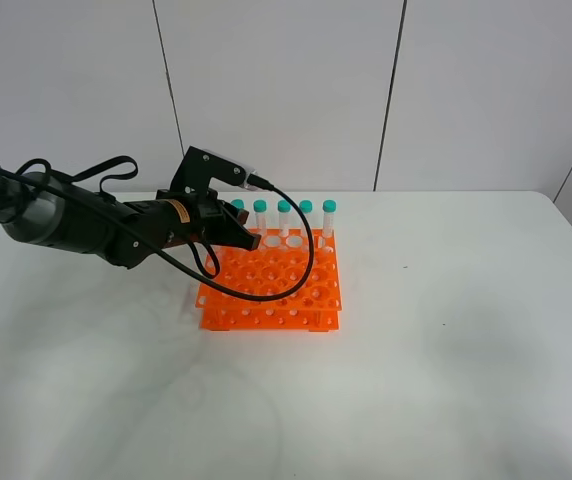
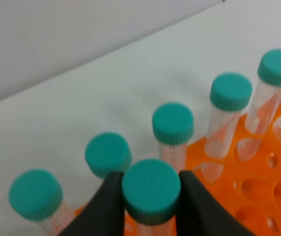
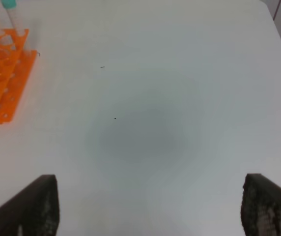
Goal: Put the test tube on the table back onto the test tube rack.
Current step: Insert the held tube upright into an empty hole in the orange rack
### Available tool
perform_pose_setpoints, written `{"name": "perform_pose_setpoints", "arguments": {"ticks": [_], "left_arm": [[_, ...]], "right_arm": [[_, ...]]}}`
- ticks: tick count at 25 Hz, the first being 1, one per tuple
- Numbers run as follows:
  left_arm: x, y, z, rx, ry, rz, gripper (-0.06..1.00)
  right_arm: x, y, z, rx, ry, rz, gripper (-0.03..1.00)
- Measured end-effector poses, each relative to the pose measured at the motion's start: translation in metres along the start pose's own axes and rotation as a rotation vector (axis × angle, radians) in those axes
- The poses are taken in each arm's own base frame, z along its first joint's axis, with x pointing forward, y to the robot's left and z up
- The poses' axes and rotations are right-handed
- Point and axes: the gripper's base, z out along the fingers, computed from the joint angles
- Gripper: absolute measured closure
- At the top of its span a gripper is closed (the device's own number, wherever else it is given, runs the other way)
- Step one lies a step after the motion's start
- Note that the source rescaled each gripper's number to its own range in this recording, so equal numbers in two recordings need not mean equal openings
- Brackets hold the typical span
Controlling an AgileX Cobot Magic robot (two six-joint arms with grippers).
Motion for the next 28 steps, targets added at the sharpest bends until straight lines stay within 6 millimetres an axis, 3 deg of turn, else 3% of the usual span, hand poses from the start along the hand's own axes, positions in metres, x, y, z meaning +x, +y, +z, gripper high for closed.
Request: {"name": "perform_pose_setpoints", "arguments": {"ticks": [28], "left_arm": [[0.0073, 0.0007, -0.0011, -0.001, 0.008, -0.046, 0.94]], "right_arm": [[0.0000, 0.0000, 0.0000, 0.000, 0.000, 0.000, 0.02]]}}
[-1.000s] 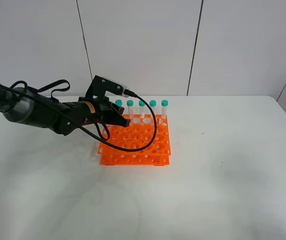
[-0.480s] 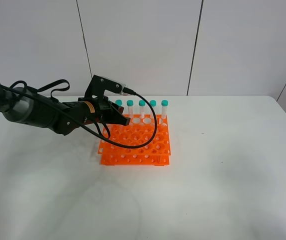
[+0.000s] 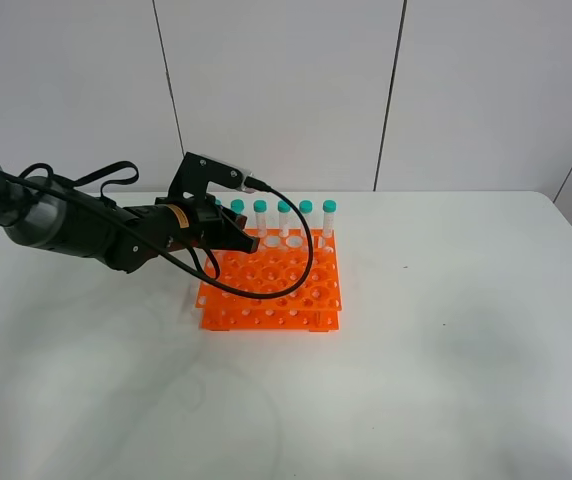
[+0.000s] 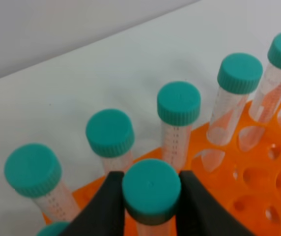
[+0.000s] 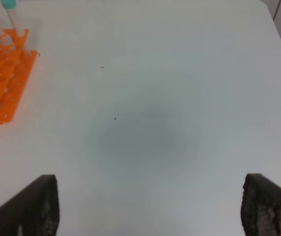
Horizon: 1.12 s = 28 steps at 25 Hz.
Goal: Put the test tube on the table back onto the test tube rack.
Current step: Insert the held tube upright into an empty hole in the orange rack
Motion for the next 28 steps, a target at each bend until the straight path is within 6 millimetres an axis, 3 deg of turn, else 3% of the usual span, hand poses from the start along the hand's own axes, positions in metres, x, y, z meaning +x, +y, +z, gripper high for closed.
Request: {"name": "perform_pose_setpoints", "arguments": {"ticks": [28], "left_arm": [[0.0017, -0.0002, -0.0011, 0.002, -0.014, -0.003, 0.94]], "right_arm": [[0.0000, 0.0000, 0.0000, 0.000, 0.000, 0.000, 0.02]]}}
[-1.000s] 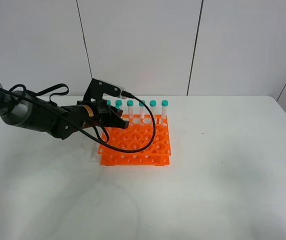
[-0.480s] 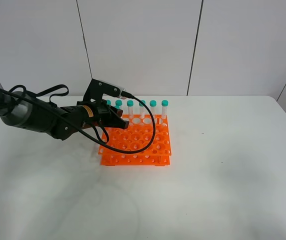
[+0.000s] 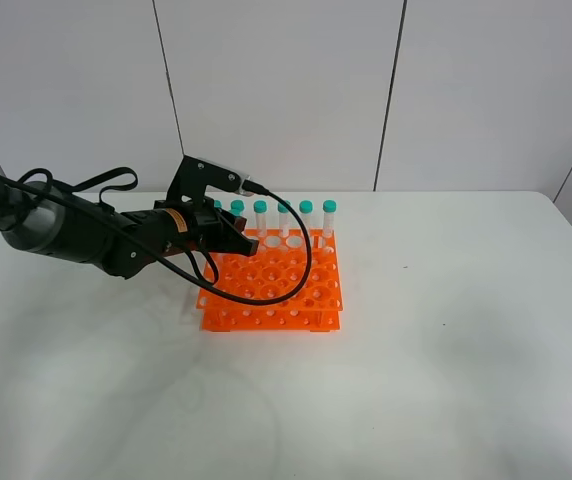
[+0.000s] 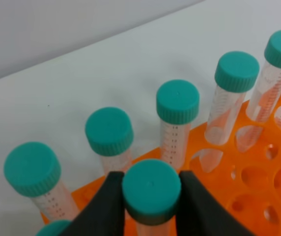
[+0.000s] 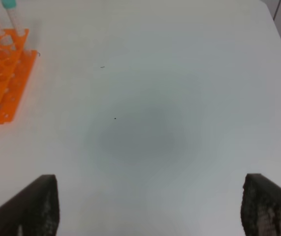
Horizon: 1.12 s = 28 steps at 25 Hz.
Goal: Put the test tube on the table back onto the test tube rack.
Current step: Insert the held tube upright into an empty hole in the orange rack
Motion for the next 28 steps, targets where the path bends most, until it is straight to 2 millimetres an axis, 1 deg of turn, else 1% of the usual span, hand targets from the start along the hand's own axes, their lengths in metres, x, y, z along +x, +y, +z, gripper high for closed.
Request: {"name": "perform_pose_setpoints", "arguments": {"ticks": [26, 28], "left_arm": [[0.0000, -0.0006, 0.0000, 0.007, -0.001, 0.013, 0.94], [0.0000, -0.0006, 0.0000, 0.007, -0.001, 0.013, 0.92]], "right_arm": [[0.0000, 0.0000, 0.0000, 0.000, 0.000, 0.000, 0.02], [0.0000, 0.0000, 0.0000, 0.000, 0.000, 0.001, 0.02]]}}
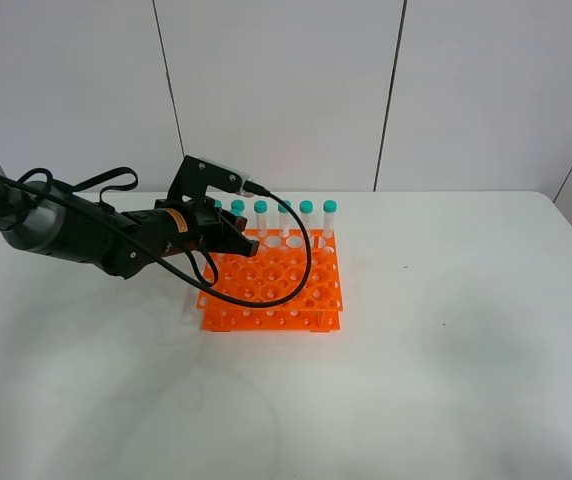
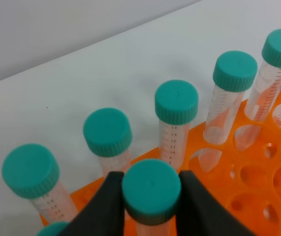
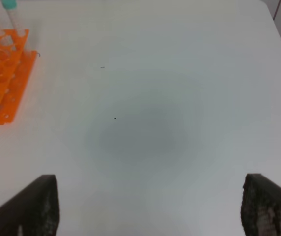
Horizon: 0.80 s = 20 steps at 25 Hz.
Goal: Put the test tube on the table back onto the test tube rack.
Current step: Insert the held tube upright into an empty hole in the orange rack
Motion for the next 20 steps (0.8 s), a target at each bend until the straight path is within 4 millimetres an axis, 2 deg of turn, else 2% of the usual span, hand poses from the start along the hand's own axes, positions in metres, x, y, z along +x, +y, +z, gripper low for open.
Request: {"name": "perform_pose_setpoints", "arguments": {"ticks": [8, 20], "left_arm": [[-0.0002, -0.0002, 0.0000, 0.002, -0.002, 0.004, 0.70], [-0.0003, -0.0002, 0.0000, 0.002, -0.003, 0.005, 0.68]], "right_arm": [[0.0000, 0.0000, 0.0000, 0.000, 0.000, 0.001, 0.02], [0.0000, 0.0000, 0.0000, 0.000, 0.000, 0.001, 0.02]]}}
